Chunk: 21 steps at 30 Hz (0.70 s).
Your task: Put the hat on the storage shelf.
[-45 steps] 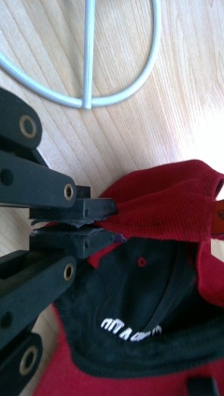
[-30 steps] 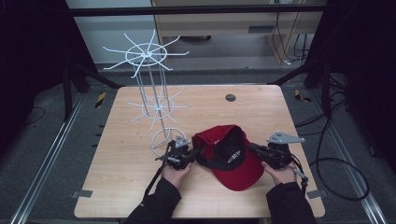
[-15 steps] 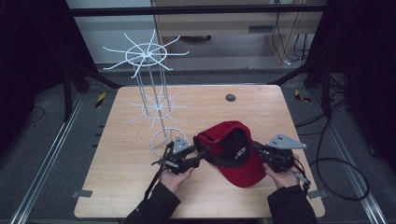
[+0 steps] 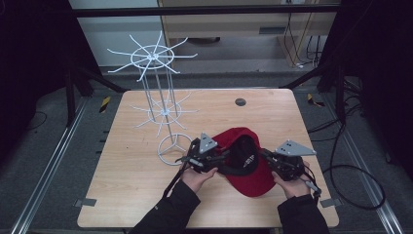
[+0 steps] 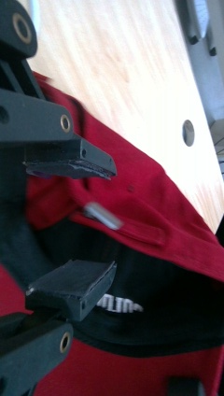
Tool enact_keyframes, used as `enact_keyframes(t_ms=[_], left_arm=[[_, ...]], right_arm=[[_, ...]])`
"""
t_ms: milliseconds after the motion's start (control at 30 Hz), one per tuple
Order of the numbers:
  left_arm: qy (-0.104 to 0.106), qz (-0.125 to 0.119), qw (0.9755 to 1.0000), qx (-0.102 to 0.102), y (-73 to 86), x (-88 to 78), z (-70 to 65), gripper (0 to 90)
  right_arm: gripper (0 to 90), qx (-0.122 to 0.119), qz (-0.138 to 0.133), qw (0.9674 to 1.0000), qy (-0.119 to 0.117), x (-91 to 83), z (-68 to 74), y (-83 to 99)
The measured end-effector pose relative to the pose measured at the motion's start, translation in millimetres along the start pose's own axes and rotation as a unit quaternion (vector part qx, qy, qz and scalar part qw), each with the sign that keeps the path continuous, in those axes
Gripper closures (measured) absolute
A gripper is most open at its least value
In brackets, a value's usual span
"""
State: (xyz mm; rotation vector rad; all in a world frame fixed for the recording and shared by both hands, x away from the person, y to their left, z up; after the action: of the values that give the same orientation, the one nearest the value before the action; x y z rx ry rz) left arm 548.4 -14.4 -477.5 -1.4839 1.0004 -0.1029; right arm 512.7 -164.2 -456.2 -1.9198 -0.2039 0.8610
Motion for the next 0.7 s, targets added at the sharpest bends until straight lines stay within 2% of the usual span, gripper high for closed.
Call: enact_keyframes(t_ms=[33, 100, 167, 367, 500, 567, 700], left_arm=[[0.000, 0.000, 1.0000, 0.000, 0.0, 0.0, 0.0, 46.3], [0.003, 0.012, 0.9999, 0.005, -2.8, 10.1, -3.6, 47.9], [0.008, 0.015, 0.9999, -0.002, -3.8, 15.3, -5.5, 53.9], [0.016, 0.042, 0.9987, -0.021, -3.6, 21.0, -5.1, 81.8], [0.020, 0.033, 0.9990, -0.022, -9.0, 16.3, -4.5, 84.9], [0.025, 0.012, 0.9994, -0.022, -18.5, 6.5, -4.2, 85.3], [0.026, 0.002, 0.9995, -0.020, -25.5, -0.9, -3.9, 85.5]], right_arm=[[86.0, 0.000, -0.001, 1.0000, -0.002, 0.3, 0.9, -0.6], [86.0, -0.003, -0.002, 1.0000, -0.004, 0.8, 2.2, -1.6], [86.0, -0.003, -0.002, 1.0000, -0.007, 0.8, 3.8, -3.2], [85.9, -0.006, -0.001, 0.9999, -0.013, 2.9, 7.6, -5.8], [85.7, -0.001, -0.003, 0.9998, -0.019, 3.4, 8.1, -3.9], [85.4, 0.007, -0.007, 0.9996, -0.027, 3.2, 8.7, -2.9], [83.6, 0.015, -0.015, 0.9991, -0.036, 2.0, 10.5, -2.7]])
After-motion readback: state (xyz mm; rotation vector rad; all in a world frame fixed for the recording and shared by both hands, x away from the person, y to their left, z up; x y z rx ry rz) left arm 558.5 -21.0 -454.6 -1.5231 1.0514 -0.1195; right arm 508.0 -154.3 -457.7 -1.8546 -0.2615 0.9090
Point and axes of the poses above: each handheld gripper's, and its own axes: x roughly forward along the jaws, y roughly out of its underside, z roughly to its left, the point moved 10 cm from there along x, roughly forward along the jaws, and after that the axes turned 14 degrees about -x, right-handed, at the moved point
